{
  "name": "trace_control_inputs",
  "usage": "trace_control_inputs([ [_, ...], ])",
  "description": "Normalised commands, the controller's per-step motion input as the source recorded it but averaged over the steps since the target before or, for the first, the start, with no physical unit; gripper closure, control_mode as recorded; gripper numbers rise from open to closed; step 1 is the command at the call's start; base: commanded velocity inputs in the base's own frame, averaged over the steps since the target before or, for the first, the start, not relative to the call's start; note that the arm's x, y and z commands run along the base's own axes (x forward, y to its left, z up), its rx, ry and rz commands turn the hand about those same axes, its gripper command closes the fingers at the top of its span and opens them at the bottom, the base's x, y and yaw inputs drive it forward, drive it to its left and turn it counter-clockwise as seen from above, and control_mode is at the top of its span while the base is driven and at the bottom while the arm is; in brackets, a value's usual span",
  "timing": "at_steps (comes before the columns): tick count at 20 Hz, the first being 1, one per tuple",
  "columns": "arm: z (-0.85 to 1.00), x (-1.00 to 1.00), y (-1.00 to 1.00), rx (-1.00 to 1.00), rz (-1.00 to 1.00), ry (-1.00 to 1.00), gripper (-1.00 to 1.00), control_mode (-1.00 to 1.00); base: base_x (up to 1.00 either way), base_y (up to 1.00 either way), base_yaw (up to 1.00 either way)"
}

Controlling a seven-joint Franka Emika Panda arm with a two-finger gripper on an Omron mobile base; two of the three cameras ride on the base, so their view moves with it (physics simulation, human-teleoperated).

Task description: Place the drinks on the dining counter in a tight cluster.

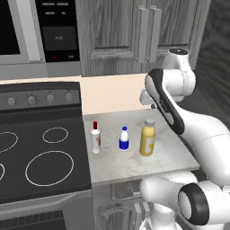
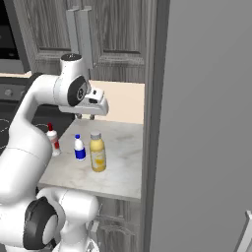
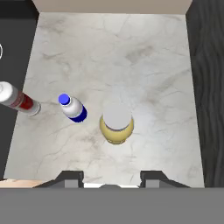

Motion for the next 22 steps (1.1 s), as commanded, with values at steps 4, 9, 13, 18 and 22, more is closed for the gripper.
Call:
trace_control_inputs([
  [4,-0.08,0.03,0.16,0.00,0.00,0.00,-1.00,-1.00,0.00,0.00,0.00],
  [9,-0.18,-0.22,0.65,-0.01,0.12,-0.14,-1.00,-1.00,0.00,0.00,0.00],
  [13,-0.48,0.00,0.03,0.00,0.15,-0.04,-1.00,-1.00,0.00,0.00,0.00],
  [18,-0.19,0.12,-0.19,-0.07,0.00,0.21,-1.00,-1.00,0.00,0.00,0.00],
  [22,0.36,0.23,-0.54,0.00,0.00,0.22,-1.00,-1.00,0.00,0.00,0.00],
])
